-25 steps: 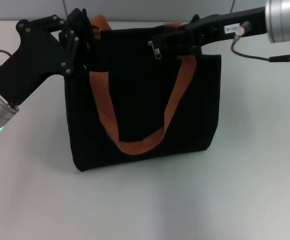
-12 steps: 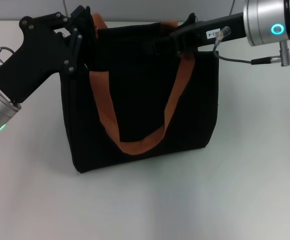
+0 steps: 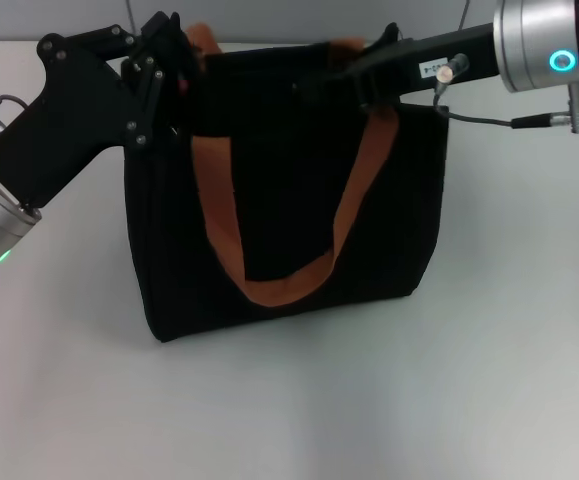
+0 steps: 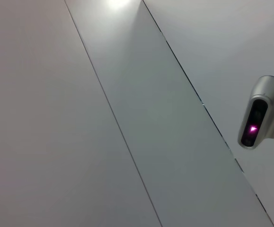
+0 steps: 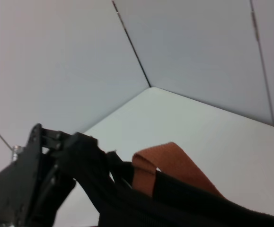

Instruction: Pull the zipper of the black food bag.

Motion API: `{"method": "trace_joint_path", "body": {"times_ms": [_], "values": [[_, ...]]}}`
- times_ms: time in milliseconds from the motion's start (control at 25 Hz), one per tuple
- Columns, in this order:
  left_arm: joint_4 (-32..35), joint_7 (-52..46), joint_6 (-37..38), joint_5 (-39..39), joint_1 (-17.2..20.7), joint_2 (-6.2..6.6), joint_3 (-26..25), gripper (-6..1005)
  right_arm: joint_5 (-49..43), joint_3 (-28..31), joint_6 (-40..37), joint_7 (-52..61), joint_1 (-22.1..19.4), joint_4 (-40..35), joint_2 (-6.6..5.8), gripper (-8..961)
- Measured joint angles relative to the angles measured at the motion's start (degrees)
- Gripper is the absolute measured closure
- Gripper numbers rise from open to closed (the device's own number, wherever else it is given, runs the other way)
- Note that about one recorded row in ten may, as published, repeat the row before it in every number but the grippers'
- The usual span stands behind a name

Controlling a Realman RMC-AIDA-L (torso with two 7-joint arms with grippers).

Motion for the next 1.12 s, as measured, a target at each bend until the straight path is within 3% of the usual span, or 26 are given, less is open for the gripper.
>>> {"method": "trace_joint_path", "body": {"times_ms": [800, 1000, 1120], "values": [[0.02, 0.01, -0.28, -0.32, 0.37, 0.07, -0.8, 973, -8.19, -0.03, 0.77, 5.3, -7.59, -11.46, 0.24, 933], [0.02, -0.05, -0.31, -0.32, 0.44, 0.11, -1.31, 973, -7.28, 0.82, 0.7, 4.99, -9.55, -12.59, 0.37, 939], [0.01, -0.03, -0.08, -0.37, 0.65, 0.06, -1.39, 973, -1.68, 1.12, 0.02, 0.35, -10.44, -11.97, 0.35, 944]]}}
